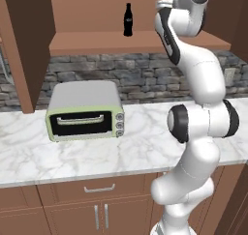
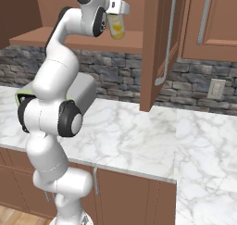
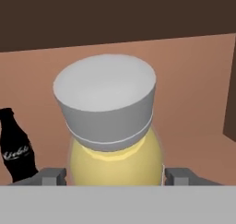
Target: Sort all alcoholic drinks to one cabinet, and non-alcoholic drinks to the other.
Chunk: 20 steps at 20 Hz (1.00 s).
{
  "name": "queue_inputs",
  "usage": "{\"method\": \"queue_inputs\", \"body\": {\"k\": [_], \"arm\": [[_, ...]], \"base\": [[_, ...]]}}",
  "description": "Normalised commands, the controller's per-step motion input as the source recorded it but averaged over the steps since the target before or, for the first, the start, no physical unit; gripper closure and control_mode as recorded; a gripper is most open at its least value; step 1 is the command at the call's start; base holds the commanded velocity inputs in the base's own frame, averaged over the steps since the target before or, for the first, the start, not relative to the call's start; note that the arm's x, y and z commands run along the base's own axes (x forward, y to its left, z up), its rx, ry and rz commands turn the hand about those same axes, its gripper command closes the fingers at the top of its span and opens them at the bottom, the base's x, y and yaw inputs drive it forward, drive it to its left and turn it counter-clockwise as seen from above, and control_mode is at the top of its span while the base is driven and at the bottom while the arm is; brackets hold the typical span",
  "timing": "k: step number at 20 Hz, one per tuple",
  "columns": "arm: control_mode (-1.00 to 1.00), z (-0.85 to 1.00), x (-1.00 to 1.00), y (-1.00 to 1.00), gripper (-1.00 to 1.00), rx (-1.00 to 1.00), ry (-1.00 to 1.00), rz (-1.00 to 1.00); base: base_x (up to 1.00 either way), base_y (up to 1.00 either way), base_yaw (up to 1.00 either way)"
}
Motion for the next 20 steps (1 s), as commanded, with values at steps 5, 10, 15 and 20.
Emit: {"method": "queue_inputs", "body": {"k": [5,10,15,20], "arm": [[-1.0,-0.1,0.44,0.0,-1.0,0.0,0.0,0.0],[-1.0,-0.05,0.42,-0.02,-1.0,0.0,0.0,0.0],[-1.0,0.0,0.09,-0.13,-1.0,0.0,0.0,0.0],[-1.0,0.0,0.0,-0.2,-1.0,0.0,0.0,0.0]], "base": [[0.0,0.0,0.0],[0.0,0.0,0.0],[0.0,0.0,0.0],[0.0,0.0,0.0]]}}
